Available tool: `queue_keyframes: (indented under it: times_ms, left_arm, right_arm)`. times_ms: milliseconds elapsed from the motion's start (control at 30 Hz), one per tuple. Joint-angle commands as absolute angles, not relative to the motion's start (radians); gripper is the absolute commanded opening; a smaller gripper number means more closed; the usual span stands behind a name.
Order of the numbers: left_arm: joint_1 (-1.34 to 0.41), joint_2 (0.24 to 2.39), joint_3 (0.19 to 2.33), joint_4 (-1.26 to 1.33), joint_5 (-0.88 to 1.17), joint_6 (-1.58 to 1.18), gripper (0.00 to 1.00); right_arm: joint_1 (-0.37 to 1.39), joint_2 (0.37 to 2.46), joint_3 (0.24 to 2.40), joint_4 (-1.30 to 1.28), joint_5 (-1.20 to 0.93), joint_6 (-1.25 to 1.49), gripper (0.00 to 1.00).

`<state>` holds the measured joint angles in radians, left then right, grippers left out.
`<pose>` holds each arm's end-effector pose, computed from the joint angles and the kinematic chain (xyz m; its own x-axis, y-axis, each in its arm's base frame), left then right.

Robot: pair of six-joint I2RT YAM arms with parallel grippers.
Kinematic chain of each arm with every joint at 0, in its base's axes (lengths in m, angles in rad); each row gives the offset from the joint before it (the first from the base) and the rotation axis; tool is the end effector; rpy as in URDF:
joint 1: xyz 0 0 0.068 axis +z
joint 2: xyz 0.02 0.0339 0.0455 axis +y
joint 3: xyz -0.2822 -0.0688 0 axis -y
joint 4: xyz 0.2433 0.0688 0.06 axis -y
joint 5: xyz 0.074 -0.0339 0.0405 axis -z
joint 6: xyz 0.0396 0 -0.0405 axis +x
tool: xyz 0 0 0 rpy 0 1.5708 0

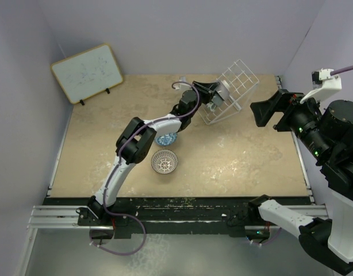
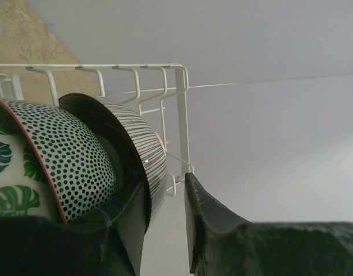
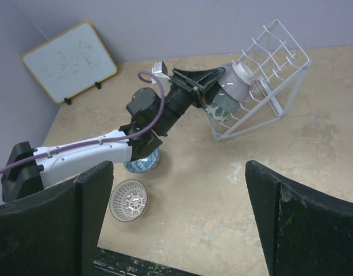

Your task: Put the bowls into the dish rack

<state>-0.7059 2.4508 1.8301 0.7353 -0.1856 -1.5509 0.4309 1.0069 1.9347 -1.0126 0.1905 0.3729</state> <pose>0.4480 -0.3723 0.2135 -0.4962 -0.8682 0.0013 0.0969 -0.0569 -0.9937 0.0754 0.0264 0.5731 -0.1586 0.3208 -0.9338 -0.1943 0.9171 0.3481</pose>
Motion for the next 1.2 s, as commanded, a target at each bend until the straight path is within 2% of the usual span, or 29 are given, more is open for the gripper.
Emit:
queue_keyframes:
  times_ms: [0,100,233,433,667,1167]
  left_arm:
    - [-0.690,2.337,1.822,0.736,-0.180,-1.541,0.37]
    - [-0.687,2.328,1.822,0.709,-0.177,-1.538,0.43]
    - [-0.681,2.313,1.834,0.650,-0.165,-1.532,0.47]
    - [-0.671,2.277,1.860,0.520,-0.140,-1.497,0.60]
    - [-0.664,2.256,1.827,0.472,-0.112,-1.500,0.68]
    - [-0.640,2.151,1.786,0.334,-0.101,-1.403,0.93]
  right_arm:
    - [0.426,1.004,1.935,-0.988,0.184,0.354,0.98]
    - [0.427,1.001,1.928,-0.985,0.183,0.356,0.98]
    - [0.426,1.001,1.925,-0.982,0.180,0.357,0.98]
    - [0.427,1.000,1.921,-0.976,0.171,0.359,0.98]
    - [0.426,0.991,1.911,-0.968,0.158,0.366,0.98]
    - [0.427,0.982,1.916,-0.968,0.142,0.379,0.98]
